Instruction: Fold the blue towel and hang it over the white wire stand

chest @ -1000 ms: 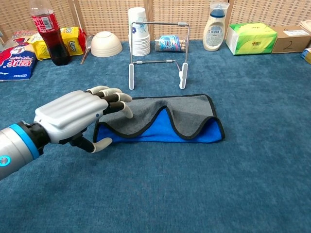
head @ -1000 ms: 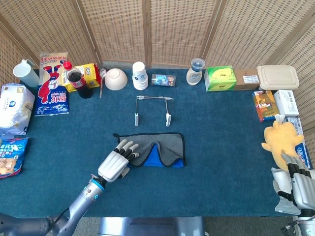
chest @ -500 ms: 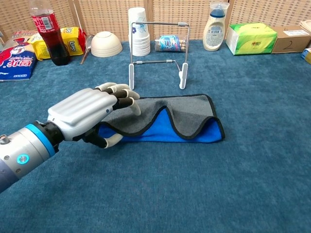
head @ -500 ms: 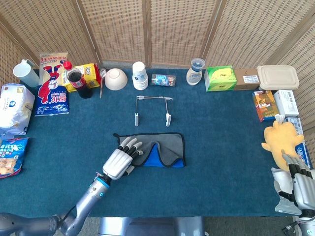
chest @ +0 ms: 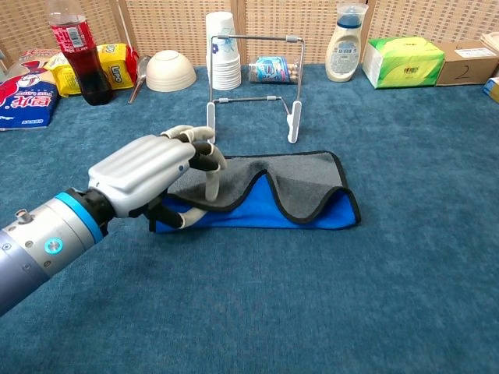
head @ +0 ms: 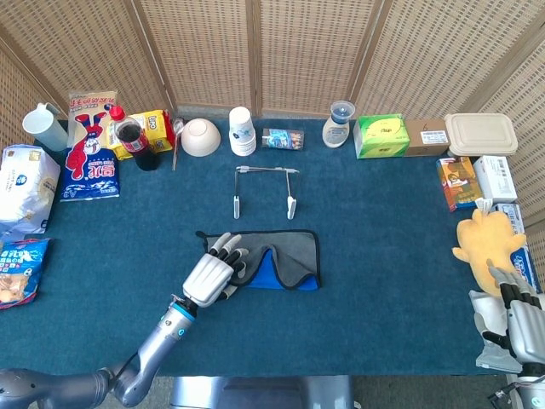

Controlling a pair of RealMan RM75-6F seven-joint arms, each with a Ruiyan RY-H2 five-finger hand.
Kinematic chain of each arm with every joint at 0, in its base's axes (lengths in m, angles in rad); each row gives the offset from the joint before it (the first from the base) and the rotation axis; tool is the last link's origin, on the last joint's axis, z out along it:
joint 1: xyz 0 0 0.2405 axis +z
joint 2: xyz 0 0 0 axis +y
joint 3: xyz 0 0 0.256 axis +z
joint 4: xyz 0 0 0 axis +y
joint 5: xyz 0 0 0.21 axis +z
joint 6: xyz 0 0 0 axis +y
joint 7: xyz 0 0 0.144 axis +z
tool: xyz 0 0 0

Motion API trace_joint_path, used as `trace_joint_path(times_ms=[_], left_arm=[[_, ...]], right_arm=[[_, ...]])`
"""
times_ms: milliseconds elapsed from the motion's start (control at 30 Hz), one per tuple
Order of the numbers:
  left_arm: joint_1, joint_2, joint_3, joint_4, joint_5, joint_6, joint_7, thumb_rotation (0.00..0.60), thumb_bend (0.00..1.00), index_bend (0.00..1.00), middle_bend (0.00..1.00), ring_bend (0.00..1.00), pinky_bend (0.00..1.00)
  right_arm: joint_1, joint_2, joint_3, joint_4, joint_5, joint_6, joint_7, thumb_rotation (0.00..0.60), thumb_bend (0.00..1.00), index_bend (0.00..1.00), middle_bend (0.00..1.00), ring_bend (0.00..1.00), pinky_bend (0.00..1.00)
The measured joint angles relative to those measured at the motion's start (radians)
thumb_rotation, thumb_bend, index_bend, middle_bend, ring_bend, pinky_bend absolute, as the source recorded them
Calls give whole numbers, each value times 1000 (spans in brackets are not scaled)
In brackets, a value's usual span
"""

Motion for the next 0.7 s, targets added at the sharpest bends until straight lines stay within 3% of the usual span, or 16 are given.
trace_joint_path(times_ms=[233, 700], left_arm=[[6, 10, -22, 3, -11, 6, -17, 600, 306, 603, 322, 68, 0], [9, 4, -86, 70, -54, 12, -88, 600, 303, 597, 324, 70, 0]], right_arm=[[1, 0, 0, -2, 1, -2, -4, 600, 363, 76, 116, 37, 0], [3, 5, 0, -14, 3, -2, -19, 600, 365, 77, 117, 37, 0]])
